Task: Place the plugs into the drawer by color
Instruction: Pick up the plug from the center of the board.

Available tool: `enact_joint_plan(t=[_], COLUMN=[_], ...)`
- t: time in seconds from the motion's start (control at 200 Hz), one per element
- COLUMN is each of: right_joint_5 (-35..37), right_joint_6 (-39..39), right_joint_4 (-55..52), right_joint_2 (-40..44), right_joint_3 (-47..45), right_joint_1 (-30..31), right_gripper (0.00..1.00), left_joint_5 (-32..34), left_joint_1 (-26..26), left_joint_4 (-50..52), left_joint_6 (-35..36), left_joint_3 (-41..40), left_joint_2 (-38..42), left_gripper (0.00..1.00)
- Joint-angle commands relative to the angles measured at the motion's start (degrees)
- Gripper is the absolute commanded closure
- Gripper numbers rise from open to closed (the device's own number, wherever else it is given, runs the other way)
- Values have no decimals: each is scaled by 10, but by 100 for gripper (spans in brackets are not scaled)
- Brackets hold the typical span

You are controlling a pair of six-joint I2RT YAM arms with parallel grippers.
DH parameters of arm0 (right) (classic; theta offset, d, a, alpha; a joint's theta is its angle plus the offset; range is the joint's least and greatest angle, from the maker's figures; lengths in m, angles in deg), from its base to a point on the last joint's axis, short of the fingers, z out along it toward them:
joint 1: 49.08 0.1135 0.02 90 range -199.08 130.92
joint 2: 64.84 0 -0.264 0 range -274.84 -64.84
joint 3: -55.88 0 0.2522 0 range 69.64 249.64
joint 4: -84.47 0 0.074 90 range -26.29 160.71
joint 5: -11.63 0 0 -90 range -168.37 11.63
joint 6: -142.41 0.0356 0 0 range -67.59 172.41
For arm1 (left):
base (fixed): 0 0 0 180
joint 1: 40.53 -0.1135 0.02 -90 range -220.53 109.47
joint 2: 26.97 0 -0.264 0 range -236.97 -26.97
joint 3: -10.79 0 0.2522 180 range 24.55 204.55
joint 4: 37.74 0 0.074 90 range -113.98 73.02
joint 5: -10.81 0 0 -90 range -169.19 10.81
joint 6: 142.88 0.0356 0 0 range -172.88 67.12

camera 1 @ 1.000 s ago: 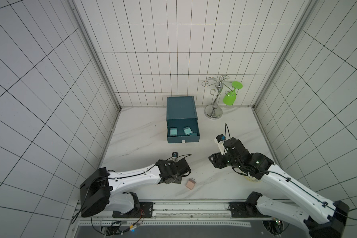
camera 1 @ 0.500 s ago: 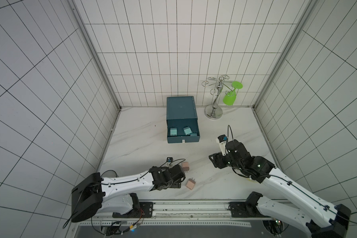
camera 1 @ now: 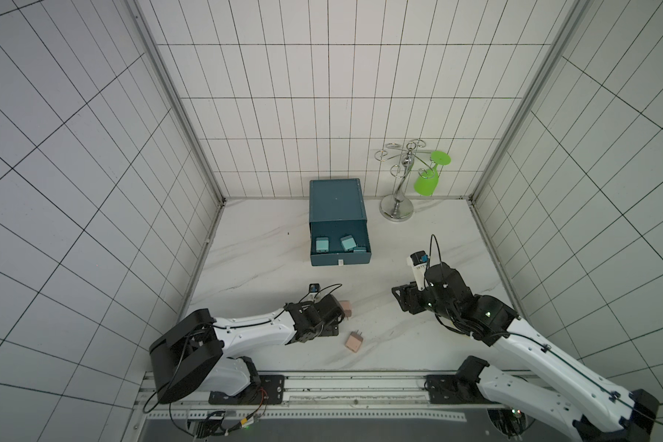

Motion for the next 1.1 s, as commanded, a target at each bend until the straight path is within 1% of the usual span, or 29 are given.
enact_joint_plan(t=[0.0, 0.13, 0.2, 0.295, 0.345, 0.38, 0.435, 0.475, 0.53, 0.62, 0.645, 0.67, 0.73, 0.75, 0.76, 0.78, 0.86, 0.934, 0.999, 1.044, 1.069, 1.094], right_joint_5=[17, 19, 19, 17, 16, 15, 14, 12, 9, 5, 5, 5, 1, -2, -4, -9, -45, -67, -76, -80, -80, -79], right_joint_6=[1, 1, 1, 2, 3, 3, 4, 5, 5, 5, 5, 5, 4, 4, 4, 3, -2, -9, -12, -13, -13, -13], right_joint_4=[-2, -2, -2, 0, 1, 2, 5, 6, 9, 12, 11, 12, 14, 14, 15, 18, 33, 40, 40, 41, 41, 43], right_joint_2=[6, 6, 7, 6, 4, 4, 0, -1, -3, -7, -8, -8, -7, -7, -6, -5, 3, 10, 14, 18, 19, 22], right_joint_3=[-16, -16, -16, -17, -18, -19, -20, -20, -20, -21, -21, -21, -21, -22, -22, -22, -25, -25, -25, -25, -26, -26], right_joint_1=[-2, -2, -3, -3, -3, -3, -3, -3, -3, -3, -3, -3, -3, -3, -3, -3, -3, -3, -3, -3, -3, -3], right_gripper=[32, 32, 32, 32, 32, 32, 32, 32, 32, 32, 32, 32, 32, 32, 32, 32, 32, 33, 33, 33, 32, 32], left_joint_5=[-8, 11, 30, 57, 60, 53, 50, 47, 42, 28, 21, 15, 16, 17, 17, 17, 10, -23, -76, -96, -98, -82], left_joint_1=[-2, 12, 29, 54, 61, 61, 59, 52, 39, 12, 3, -2, -6, -7, -6, -6, -7, -10, -21, -22, -28, -28], left_joint_4=[-4, 35, 70, 121, 134, 133, 127, 124, 119, 90, 82, 76, 81, 86, 89, 93, 103, 86, 45, 8, 12, 25], left_joint_6=[12, 3, -11, -37, -42, -40, -34, -27, -16, 8, 15, 22, 26, 27, 28, 31, 52, 84, 102, 109, 110, 112], left_joint_3=[16, 36, 47, 65, 68, 66, 62, 60, 57, 48, 46, 46, 51, 55, 56, 60, 72, 78, 70, 59, 65, 81], left_joint_2=[-36, -66, -84, -104, -104, -101, -95, -93, -92, -91, -92, -95, -95, -94, -92, -85, -28, 64, 150, 197, 213, 223], left_gripper=[18, 36, 38, 37, 36, 37, 44, 46, 55, 57, 62, 71, 78, 84, 88, 92, 100, 100, 100, 100, 100, 100])
